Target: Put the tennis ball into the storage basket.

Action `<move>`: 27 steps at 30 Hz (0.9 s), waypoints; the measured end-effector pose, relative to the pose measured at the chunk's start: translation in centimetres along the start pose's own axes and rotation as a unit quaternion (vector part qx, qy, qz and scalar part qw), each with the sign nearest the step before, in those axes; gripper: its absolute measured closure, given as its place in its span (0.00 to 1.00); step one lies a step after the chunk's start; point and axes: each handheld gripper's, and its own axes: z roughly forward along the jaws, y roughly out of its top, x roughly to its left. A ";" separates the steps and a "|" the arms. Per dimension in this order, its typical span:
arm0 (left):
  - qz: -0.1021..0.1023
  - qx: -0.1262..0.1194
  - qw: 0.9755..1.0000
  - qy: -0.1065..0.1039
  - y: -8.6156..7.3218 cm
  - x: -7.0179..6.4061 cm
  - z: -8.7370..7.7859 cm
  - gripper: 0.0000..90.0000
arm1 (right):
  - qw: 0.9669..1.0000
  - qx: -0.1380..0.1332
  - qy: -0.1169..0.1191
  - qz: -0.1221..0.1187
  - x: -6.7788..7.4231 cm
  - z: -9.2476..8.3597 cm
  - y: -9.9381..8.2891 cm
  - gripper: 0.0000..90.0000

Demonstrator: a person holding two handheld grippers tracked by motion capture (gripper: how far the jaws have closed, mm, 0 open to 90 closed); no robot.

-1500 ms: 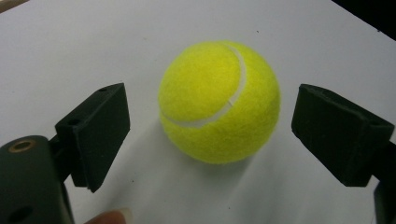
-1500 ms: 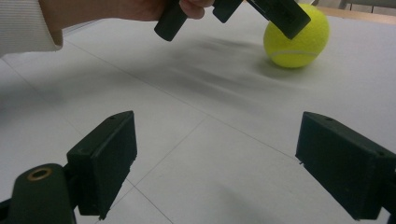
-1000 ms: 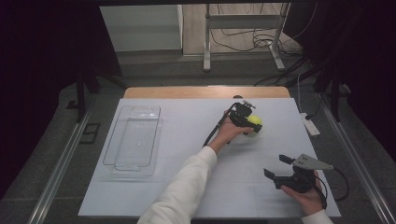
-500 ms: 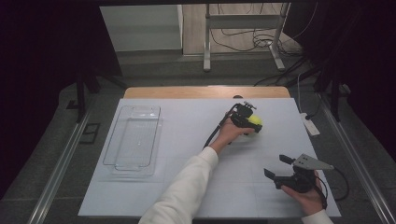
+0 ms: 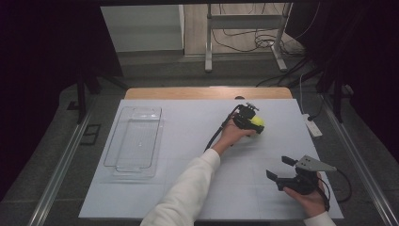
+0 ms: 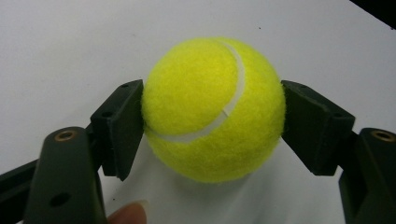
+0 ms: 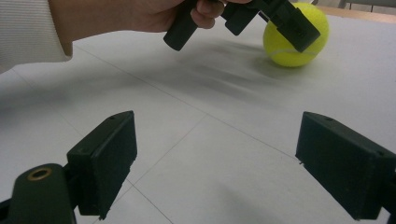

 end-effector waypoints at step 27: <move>0.021 -0.020 1.000 -0.011 0.4 -0.7 -3.1 0.31 | 1.000 0.001 -0.002 -0.001 0.0 0.0 0.0 0.15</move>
